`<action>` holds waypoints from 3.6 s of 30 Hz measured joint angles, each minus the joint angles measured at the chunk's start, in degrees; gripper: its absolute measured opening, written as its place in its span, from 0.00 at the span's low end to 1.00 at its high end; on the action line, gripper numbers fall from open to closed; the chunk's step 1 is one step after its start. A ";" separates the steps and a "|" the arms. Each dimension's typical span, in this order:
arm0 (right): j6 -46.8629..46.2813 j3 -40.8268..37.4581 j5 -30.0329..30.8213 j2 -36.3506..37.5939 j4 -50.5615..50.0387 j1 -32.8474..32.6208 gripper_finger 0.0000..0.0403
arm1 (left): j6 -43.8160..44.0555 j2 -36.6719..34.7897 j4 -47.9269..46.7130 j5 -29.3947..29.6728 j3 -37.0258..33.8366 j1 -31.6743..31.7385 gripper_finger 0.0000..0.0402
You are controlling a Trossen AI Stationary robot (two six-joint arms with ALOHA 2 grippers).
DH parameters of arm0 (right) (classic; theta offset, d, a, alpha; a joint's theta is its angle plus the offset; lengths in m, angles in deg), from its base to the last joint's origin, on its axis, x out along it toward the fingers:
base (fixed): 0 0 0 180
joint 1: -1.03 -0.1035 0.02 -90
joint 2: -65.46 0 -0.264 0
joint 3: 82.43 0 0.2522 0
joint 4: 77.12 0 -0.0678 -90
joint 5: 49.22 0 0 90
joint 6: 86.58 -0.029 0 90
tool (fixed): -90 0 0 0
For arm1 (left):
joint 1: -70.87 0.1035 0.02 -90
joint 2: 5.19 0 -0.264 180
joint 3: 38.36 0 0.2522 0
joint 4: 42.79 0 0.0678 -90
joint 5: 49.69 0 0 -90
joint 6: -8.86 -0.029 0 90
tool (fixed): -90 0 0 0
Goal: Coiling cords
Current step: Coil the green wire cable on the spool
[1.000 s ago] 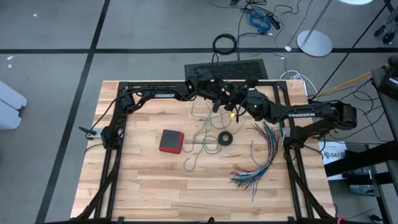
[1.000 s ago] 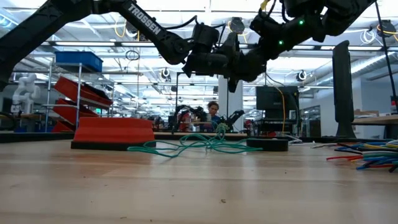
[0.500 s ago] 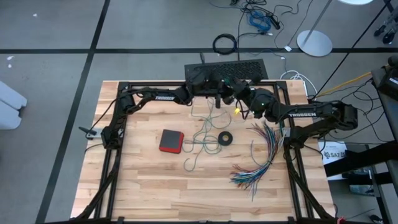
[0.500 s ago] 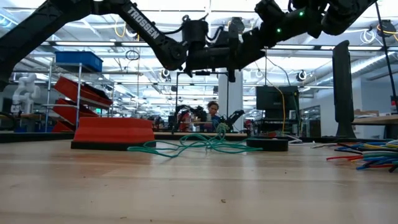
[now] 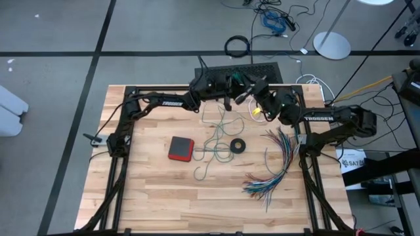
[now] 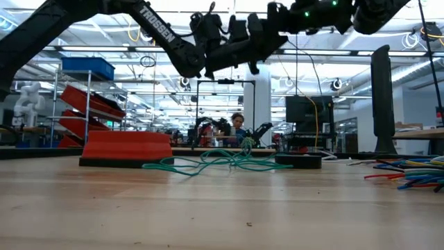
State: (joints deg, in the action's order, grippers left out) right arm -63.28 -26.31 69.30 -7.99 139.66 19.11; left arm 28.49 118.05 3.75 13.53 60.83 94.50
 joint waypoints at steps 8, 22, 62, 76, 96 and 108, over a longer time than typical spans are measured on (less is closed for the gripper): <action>-2.89 6.88 -5.35 -2.38 0.11 -0.14 0.00 | -12.73 -7.51 -6.90 -0.01 -2.33 0.53 0.00; -13.63 12.80 -12.84 -2.42 1.17 -0.23 0.00 | -29.43 -27.64 -11.02 6.00 -16.88 2.68 0.00; -32.43 -10.90 -16.98 -14.88 39.39 1.10 0.00 | -27.96 -25.91 -24.05 -16.45 -29.11 7.75 0.09; -31.75 -8.44 -24.20 -14.84 39.40 1.36 0.00 | -5.51 -3.76 23.76 -12.32 -30.46 1.90 0.17; -31.39 -6.39 -25.91 -14.84 39.33 -0.95 0.00 | -15.99 -0.64 15.12 -0.97 -24.38 -3.42 0.35; -31.48 -6.39 -25.96 -14.84 39.35 -0.95 0.00 | -15.42 -0.64 10.72 -0.90 -20.96 -4.51 0.35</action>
State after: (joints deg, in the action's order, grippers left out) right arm -94.76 -32.70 43.34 -22.83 179.01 18.16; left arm 13.06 117.41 14.46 12.63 39.87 89.99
